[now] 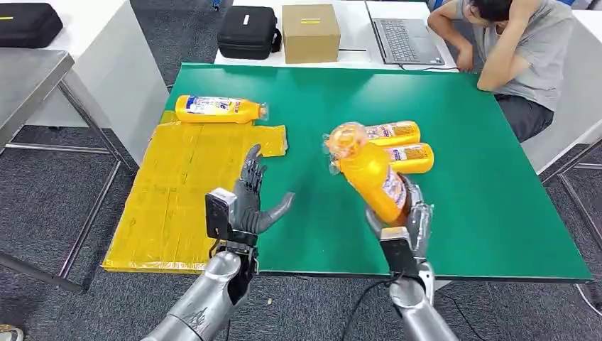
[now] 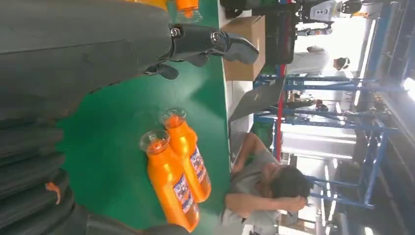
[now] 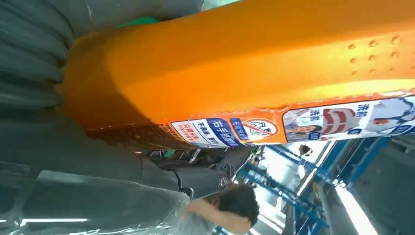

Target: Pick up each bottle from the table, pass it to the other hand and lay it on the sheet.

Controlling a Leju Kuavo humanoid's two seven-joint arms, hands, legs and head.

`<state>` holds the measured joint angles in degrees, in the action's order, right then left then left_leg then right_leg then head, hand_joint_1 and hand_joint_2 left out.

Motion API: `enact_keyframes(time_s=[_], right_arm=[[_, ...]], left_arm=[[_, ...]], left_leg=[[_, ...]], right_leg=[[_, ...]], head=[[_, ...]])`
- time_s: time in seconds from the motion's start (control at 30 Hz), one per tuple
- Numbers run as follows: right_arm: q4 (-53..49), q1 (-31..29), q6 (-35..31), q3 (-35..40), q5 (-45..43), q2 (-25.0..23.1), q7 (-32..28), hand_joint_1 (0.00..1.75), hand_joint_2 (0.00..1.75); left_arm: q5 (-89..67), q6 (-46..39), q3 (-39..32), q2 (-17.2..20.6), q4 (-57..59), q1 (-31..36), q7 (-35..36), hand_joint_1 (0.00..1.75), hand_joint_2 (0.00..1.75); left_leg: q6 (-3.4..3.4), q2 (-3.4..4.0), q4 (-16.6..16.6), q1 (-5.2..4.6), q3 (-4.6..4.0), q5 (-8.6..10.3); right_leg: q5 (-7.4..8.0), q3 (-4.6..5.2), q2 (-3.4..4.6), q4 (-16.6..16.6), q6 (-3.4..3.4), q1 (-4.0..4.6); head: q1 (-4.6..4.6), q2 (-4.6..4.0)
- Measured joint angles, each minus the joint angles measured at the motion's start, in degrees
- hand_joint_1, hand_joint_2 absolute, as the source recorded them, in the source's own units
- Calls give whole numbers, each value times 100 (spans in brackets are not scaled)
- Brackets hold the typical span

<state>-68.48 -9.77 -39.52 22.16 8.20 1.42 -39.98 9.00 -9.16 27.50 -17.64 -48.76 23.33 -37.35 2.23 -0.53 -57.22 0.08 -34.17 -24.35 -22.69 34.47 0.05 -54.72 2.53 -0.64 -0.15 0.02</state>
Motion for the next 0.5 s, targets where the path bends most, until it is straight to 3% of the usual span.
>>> enact_keyframes(time_s=[0.5], right_arm=[[50, -257, -2, 308, 254, -446, 0, 175, 175]], left_arm=[[-61, 114, 441, -105, 184, 227, 186, 0, 175]], left_leg=[[1, -2, -1, -1, -6, 2]], right_leg=[[0, 6, -1, 0, 0, -1]], head=[[2, -2]])
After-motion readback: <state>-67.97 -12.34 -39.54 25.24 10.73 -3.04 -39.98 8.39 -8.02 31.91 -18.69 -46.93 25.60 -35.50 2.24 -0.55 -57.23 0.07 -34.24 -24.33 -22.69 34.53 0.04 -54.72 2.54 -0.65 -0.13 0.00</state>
